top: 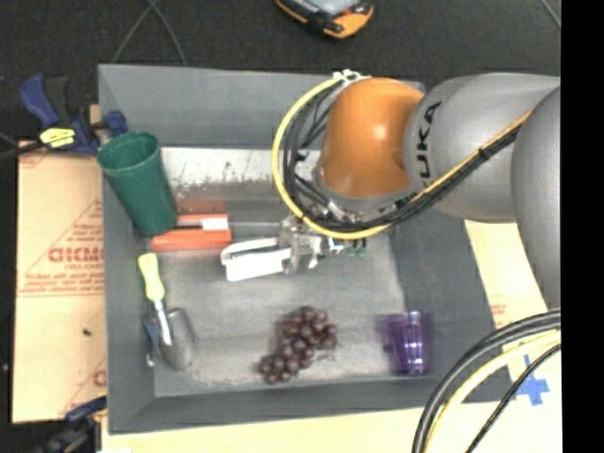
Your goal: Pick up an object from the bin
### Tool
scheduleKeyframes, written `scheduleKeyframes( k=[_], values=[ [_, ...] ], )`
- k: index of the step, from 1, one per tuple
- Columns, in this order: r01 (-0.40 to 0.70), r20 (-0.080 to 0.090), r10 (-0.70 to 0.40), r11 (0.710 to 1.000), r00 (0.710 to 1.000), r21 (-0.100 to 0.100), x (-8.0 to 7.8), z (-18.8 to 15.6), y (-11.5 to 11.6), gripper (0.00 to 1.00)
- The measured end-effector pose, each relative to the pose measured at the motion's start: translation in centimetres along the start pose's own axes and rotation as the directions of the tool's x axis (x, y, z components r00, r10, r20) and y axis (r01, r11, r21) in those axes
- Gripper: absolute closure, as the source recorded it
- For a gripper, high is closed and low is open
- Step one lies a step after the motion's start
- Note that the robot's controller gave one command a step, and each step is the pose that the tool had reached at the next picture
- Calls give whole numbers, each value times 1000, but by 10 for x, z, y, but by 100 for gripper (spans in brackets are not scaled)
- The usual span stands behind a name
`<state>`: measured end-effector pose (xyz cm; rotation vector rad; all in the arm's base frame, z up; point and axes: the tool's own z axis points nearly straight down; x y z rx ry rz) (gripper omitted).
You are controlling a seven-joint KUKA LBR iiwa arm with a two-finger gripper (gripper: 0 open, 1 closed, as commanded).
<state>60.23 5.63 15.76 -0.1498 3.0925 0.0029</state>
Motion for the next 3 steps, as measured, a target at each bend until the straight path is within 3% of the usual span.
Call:
scheduleKeyframes(
  k=[1, 2, 3],
  values=[
    [246, -11, -246, 969, 969, -2, 61, -42, 18, 100],
    [3, 18, -3, 1000, 1000, 0, -9, -100, 0, 100],
    [72, 8, -72, 997, 997, 0, 20, -83, 7, 100]
  ],
)
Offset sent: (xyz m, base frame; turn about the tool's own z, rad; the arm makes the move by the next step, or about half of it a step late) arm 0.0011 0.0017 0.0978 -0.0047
